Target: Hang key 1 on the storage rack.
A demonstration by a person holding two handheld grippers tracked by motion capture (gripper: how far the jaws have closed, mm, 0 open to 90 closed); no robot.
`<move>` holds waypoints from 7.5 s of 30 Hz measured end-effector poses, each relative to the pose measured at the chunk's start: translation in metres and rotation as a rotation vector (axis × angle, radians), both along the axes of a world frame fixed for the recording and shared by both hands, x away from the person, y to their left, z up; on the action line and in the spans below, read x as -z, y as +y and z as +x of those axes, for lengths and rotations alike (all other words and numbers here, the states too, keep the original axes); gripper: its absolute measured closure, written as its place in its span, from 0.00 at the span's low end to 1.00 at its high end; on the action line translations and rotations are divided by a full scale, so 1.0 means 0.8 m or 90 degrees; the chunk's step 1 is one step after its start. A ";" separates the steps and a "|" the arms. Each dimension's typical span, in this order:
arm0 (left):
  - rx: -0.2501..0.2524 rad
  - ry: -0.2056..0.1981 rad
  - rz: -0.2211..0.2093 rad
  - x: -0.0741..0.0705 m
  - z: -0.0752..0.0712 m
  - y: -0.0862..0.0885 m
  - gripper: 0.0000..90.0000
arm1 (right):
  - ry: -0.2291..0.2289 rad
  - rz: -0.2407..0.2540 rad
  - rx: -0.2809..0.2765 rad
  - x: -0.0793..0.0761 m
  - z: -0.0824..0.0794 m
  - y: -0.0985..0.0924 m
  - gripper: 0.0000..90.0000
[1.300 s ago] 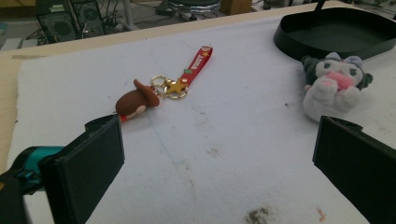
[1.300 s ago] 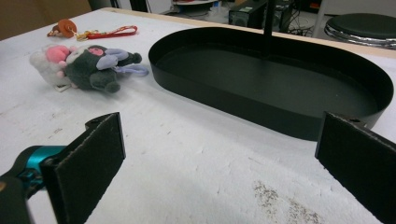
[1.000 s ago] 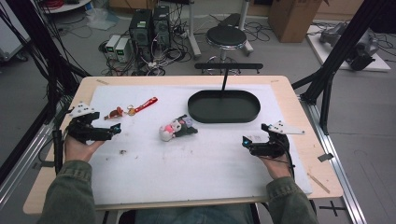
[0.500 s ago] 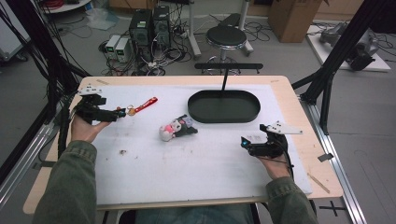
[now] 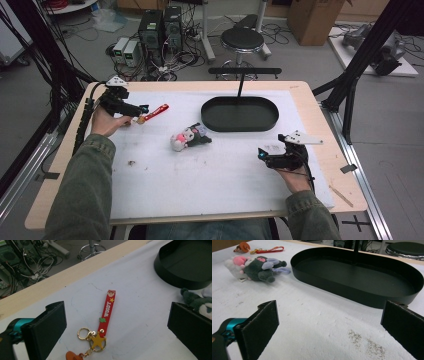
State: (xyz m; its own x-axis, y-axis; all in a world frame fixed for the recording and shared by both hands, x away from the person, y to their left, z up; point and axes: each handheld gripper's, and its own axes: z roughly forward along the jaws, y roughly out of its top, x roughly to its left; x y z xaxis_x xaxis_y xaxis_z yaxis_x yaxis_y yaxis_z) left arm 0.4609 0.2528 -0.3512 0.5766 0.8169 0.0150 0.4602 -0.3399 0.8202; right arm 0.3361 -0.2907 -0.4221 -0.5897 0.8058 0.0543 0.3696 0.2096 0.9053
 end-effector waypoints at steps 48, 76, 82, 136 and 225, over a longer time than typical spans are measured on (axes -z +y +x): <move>-0.018 0.193 0.061 0.099 0.109 -0.057 0.47 | 0.023 -0.032 -0.024 0.004 0.000 -0.001 0.01; -0.024 0.167 0.076 0.069 0.090 -0.058 0.83 | 0.016 -0.040 -0.019 0.002 -0.005 -0.004 0.01; -0.007 0.137 0.077 0.032 0.071 -0.058 0.83 | 0.009 -0.035 -0.022 0.000 -0.005 -0.005 0.01; 0.040 0.031 -0.147 -0.189 0.004 -0.061 0.83 | 0.000 0.024 -0.051 -0.007 -0.009 0.000 0.01; 0.043 0.062 -0.144 -0.138 0.114 -0.272 0.02 | -0.015 0.004 -0.044 -0.005 -0.009 -0.007 0.01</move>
